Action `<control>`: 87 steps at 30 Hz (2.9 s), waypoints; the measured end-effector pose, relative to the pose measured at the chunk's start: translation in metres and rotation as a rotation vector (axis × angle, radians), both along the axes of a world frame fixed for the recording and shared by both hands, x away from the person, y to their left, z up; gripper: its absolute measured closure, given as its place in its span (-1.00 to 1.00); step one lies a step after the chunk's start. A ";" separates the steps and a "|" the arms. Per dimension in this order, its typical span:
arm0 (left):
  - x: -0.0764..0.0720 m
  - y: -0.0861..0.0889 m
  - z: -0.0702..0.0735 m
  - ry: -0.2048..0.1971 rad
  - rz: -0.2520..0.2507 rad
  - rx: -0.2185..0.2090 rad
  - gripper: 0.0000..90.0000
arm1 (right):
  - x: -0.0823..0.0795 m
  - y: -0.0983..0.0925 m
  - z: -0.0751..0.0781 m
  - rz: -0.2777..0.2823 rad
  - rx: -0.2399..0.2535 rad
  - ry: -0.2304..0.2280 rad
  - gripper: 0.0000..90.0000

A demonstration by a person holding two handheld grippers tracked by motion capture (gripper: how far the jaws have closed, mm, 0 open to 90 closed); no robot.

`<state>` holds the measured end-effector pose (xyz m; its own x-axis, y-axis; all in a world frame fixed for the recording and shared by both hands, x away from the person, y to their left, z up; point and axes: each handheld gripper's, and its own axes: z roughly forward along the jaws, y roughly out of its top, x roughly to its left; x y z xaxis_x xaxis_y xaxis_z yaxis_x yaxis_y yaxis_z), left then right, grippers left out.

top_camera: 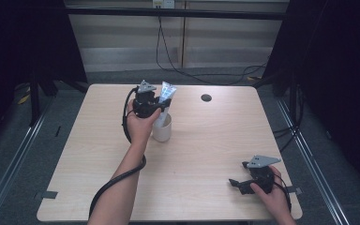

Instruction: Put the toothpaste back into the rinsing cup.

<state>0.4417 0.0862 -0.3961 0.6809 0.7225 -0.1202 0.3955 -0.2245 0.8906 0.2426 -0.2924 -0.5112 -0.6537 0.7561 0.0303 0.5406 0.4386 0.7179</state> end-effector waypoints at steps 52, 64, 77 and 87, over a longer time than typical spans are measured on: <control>-0.016 0.006 -0.028 0.034 0.036 0.077 0.41 | 0.000 0.000 0.000 0.001 0.000 0.001 -0.78; -0.021 0.007 -0.033 0.039 0.035 0.108 0.40 | 0.000 0.000 0.000 0.001 0.001 0.001 -0.78; -0.026 0.011 -0.034 0.057 0.034 0.145 0.39 | 0.000 0.000 0.000 0.001 0.000 0.001 -0.78; -0.028 0.013 -0.038 0.068 0.024 0.178 0.36 | 0.000 0.000 0.000 0.001 0.001 0.001 -0.78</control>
<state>0.4140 0.0991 -0.4338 0.6582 0.7521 -0.0340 0.4604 -0.3664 0.8086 0.2427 -0.2924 -0.5112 -0.6543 0.7556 0.0312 0.5408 0.4385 0.7178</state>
